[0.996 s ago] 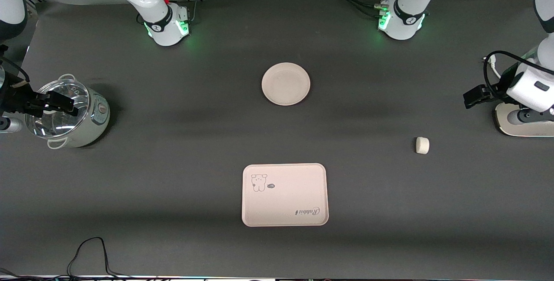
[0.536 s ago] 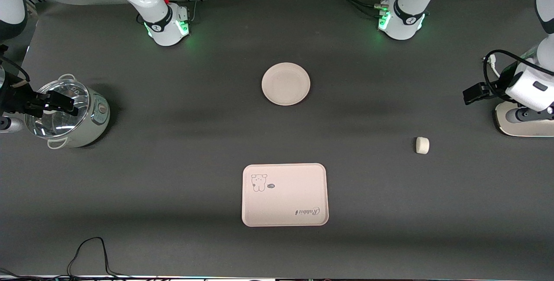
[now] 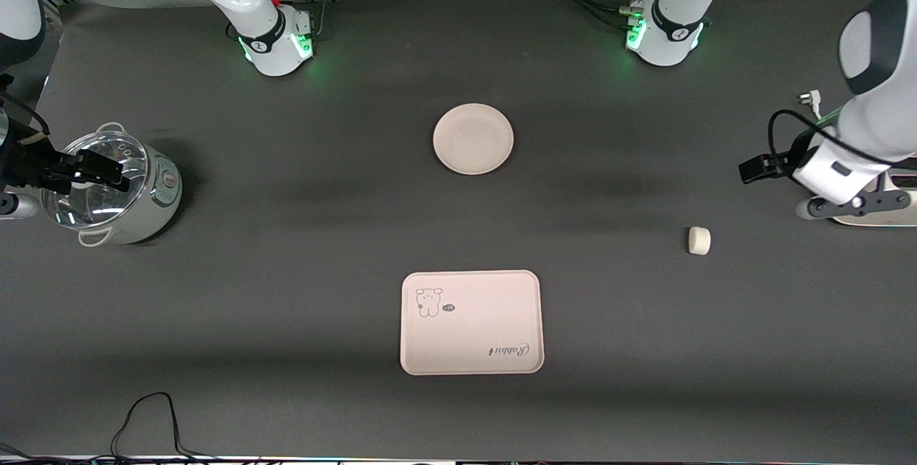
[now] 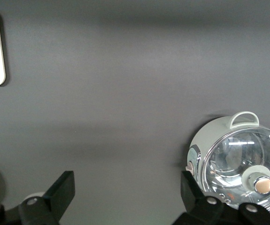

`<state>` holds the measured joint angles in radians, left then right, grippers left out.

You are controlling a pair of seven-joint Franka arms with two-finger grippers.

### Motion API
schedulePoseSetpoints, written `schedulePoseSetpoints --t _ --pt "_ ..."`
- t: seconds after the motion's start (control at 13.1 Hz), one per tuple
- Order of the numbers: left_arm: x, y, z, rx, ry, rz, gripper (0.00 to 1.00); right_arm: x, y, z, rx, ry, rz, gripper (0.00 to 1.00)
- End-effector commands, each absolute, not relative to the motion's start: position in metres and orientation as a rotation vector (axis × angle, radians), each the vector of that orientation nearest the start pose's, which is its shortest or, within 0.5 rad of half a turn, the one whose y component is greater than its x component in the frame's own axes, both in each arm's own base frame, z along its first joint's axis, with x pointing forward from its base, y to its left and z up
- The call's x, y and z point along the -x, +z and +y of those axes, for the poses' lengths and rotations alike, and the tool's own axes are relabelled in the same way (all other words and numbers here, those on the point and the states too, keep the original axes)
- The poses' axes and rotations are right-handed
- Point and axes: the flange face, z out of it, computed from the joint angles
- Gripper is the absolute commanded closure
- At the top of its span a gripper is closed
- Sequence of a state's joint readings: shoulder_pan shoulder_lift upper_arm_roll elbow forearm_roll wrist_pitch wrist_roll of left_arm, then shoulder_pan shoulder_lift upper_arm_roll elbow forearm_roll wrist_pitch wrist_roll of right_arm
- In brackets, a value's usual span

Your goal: Place bun in plate and plate on tray

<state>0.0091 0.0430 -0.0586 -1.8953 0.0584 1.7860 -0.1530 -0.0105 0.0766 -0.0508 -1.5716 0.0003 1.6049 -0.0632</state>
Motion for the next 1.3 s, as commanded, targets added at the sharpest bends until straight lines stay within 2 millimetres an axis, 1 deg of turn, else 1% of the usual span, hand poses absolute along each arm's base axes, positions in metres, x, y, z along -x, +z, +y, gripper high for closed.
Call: schedulePoseSetpoints --t 0.0,0.08,0.15,0.38,0.54,0.61,0.77,0.92,1.0,1.07,1.15,1.23 --pt "-0.544 0.397 -0.029 3.069 0.241 -0.095 0.00 -0.567 0.593 -0.043 3.154 0.060 -0.013 0.00" --pt "-0.546 0.373 -0.027 3.069 0.263 -0.099 0.00 -0.567 0.593 -0.044 3.154 0.060 -0.011 0.00" --pt "-0.550 0.353 -0.026 3.070 0.283 -0.100 0.00 -0.566 0.596 -0.045 3.155 0.055 -0.008 0.00" --pt "-0.564 0.304 -0.031 3.083 0.264 -0.086 0.00 -0.565 0.596 -0.044 3.155 0.053 -0.011 0.00" --pt "-0.570 0.269 -0.026 3.089 0.253 -0.098 0.00 -0.566 0.595 -0.044 3.154 0.057 -0.011 0.00" --pt "-0.573 0.256 -0.025 3.094 0.235 -0.099 0.00 -0.566 0.595 -0.044 3.154 0.060 -0.011 0.00" --pt "-0.576 0.232 -0.026 3.100 0.226 -0.097 0.00 -0.565 0.595 -0.045 3.154 0.060 -0.011 0.00" --pt "-0.576 0.214 -0.025 3.101 0.231 -0.101 0.01 -0.565 0.594 -0.044 3.154 0.062 -0.013 0.00" --pt "-0.574 0.207 -0.020 3.100 0.248 -0.112 0.02 -0.566 0.594 -0.044 3.154 0.060 -0.013 0.00" --pt "-0.575 0.201 -0.013 3.102 0.244 -0.131 0.07 -0.565 0.593 -0.044 3.154 0.065 -0.013 0.00" --pt "-0.575 0.197 -0.013 3.103 0.242 -0.131 0.19 -0.565 0.594 -0.044 3.154 0.062 -0.013 0.00" --pt "-0.576 0.193 -0.012 3.106 0.230 -0.133 0.24 -0.566 0.594 -0.044 3.154 0.060 -0.013 0.00"
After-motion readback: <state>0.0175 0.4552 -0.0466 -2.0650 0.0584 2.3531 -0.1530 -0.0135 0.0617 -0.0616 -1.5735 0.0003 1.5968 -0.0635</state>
